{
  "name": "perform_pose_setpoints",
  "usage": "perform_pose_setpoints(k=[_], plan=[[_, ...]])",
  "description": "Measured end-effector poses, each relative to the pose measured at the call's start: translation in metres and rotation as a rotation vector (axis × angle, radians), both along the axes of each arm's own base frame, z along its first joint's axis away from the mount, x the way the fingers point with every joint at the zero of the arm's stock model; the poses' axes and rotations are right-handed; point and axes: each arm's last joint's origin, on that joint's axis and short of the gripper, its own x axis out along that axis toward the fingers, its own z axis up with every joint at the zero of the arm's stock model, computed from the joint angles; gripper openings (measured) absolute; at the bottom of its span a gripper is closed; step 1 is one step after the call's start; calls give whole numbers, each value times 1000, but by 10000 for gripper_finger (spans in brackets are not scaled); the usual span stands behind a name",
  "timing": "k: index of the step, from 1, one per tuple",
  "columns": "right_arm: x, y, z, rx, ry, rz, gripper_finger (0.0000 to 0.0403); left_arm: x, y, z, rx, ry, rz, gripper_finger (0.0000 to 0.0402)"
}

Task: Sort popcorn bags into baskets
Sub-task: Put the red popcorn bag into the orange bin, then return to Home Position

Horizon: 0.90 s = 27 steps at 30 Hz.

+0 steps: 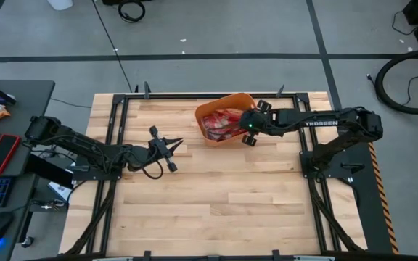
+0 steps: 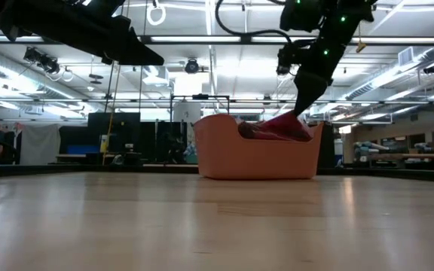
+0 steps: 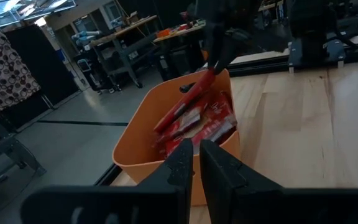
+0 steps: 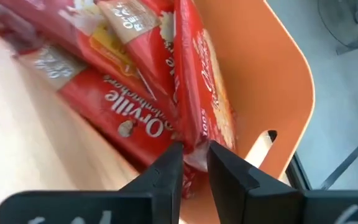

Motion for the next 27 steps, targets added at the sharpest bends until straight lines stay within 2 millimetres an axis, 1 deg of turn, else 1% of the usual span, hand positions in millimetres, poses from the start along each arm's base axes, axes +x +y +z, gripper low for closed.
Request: perform_pose_setpoints(k=[3, 6, 8, 13, 18, 21, 24, 27], plan=[[1, 4, 5, 2, -9, -6, 79, 0, 0, 0, 0, 0, 0, 34], [2, 4, 4, 13, -9, -6, 81, 0, 0, 0, 0, 0, 0, 34], [0, 3, 2, 22, 13, -17, 89, 0, 0, 0, 0, 1, 0, 34], [-5, 4, 0, 44, 43, -47, 134, 0, 0, 0, 1, 5, 0, 34], [-7, 11, -1, 54, 75, -32, 189, 0, 0, -1, 2, 6, 0, 34], [-9, 16, 3, 76, 100, -44, 216, 0, 0, -1, 4, 9, 0, 34], [-16, 24, 8, 99, 123, -82, 233, 0, 0, -1, 26, 26, -3, 34], [-27, 35, 12, 106, 92, -97, 236, -1, 0, -1, 32, 41, -13, 34]])
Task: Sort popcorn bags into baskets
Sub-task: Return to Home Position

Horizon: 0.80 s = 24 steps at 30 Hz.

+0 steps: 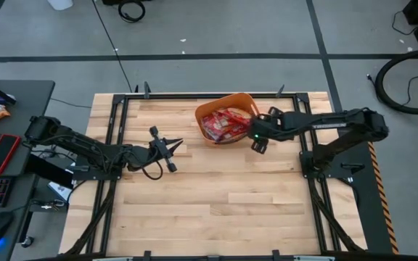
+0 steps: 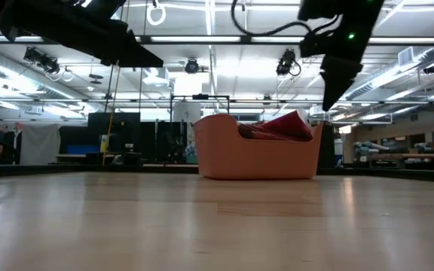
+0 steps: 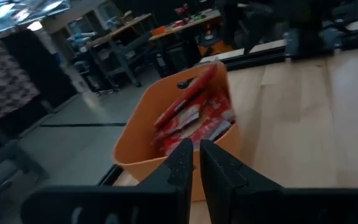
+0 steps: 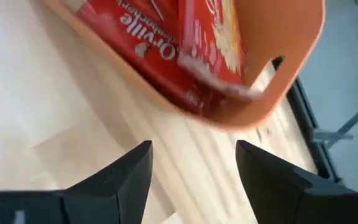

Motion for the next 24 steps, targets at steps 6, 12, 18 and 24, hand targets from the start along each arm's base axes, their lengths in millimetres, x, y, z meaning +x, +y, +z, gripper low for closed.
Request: perform_pose_setpoints(k=[6, 12, 18, 24], plan=[[-27, 24, 0, 23, -157, 8, 225, 1, -1, -1, -8, 17, -74, 34], [-53, 42, -3, 73, -344, 35, 217, 1, 5, 1, -28, 8, -130, 34], [-71, 54, -15, 154, -580, 74, 215, -7, 8, 11, -37, -24, -147, 34], [-81, 60, -34, 193, -740, 126, 215, -34, 14, -2, -50, -143, -144, 34]])
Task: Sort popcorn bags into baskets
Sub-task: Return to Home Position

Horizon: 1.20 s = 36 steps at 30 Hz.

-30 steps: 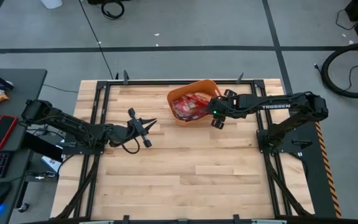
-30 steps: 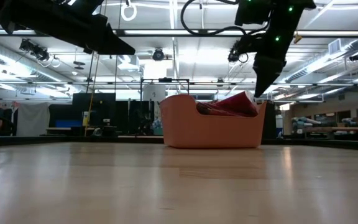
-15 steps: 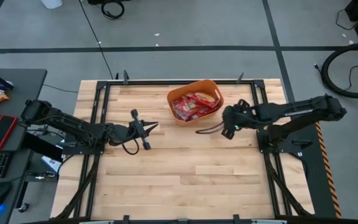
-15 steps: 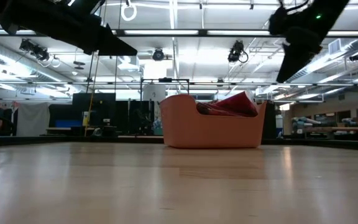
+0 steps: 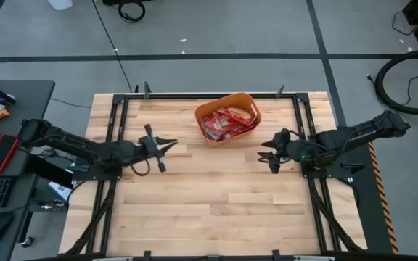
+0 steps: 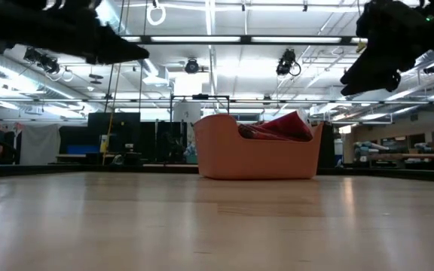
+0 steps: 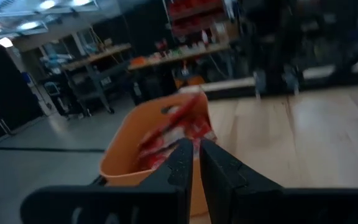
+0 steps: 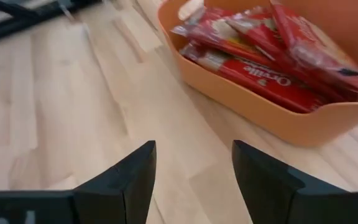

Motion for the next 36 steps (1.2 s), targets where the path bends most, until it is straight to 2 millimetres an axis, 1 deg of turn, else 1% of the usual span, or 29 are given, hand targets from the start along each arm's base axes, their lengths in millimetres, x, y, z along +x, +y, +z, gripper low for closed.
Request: perform_pose_setpoints(k=[3, 5, 8, 13, 17, 20, 24, 27, 32, 36], plan=[[-4, -1, -8, -7, -57, 17, 215, -19, 5, -7, -17, -94, 17, 34], [-6, -1, -10, -22, -91, 23, 215, -31, 8, -11, -26, -120, 37, 34], [-12, -4, -11, -60, -136, 11, 215, -43, 8, -11, -52, -130, 25, 32], [-25, -8, -7, -86, -219, -20, 212, -60, 3, -9, -85, -130, -17, 9], [-34, -11, -7, -88, -277, -18, 210, -71, -2, -9, -103, -149, -59, 7], [-37, -12, -14, -77, -341, -22, 210, -78, -3, -15, -107, -189, -87, 9], [-38, -12, -29, -73, -428, -19, 210, -85, -4, -22, -123, -235, -115, 9], [-40, -12, -36, -78, -454, -13, 210, -88, -5, -23, -130, -256, -146, 10], [-44, -13, -36, -71, -484, -10, 210, -92, -6, -24, -135, -254, -168, 10], [-45, -13, -35, -52, -500, -15, 210, -94, -4, -23, -117, -253, -76, 11]])
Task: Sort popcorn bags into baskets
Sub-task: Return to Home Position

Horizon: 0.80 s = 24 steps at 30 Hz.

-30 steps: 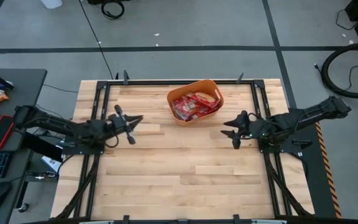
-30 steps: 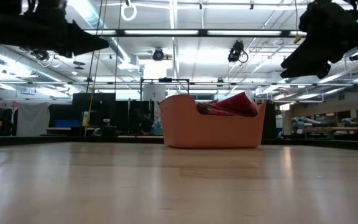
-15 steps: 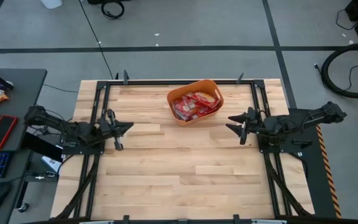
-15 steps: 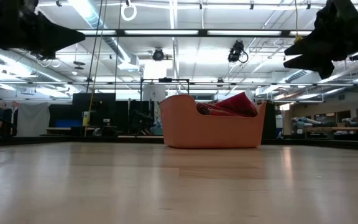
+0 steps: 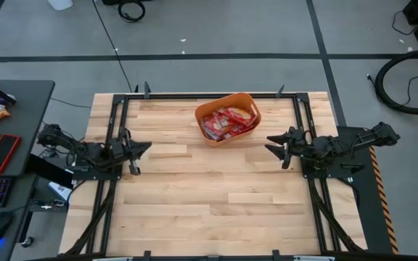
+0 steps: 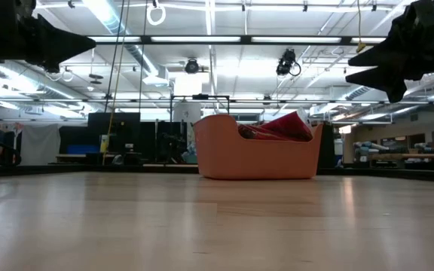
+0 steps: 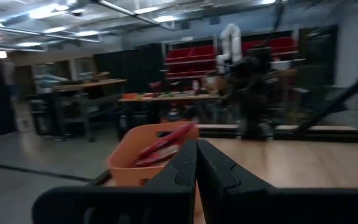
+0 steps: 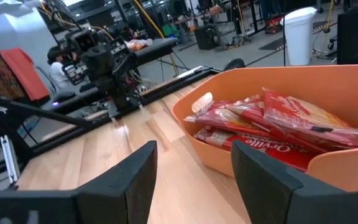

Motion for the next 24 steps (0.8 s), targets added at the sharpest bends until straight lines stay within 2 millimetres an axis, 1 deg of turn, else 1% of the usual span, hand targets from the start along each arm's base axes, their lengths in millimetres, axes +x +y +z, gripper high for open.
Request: perform_pose_setpoints(k=[3, 7, 10, 12, 20, 24], plan=[[0, 0, -3, 9, 21, -1, 210, 0, 0, 0, 30, 15, 23, 11], [0, 0, -3, 58, 8, -7, 210, 0, 0, 0, 94, 39, 33, 11], [1, 0, -3, 133, -19, -12, 210, 0, 0, 0, 100, 42, 34, 11], [1, 1, -3, 151, -23, 8, 210, 0, 0, 0, 101, 42, 35, 11], [1, 3, -3, 73, 12, 100, 210, 0, 0, 0, 101, 43, 35, 11], [1, 3, -3, 59, 17, 111, 210, 0, 0, 0, 101, 43, 34, 11]])
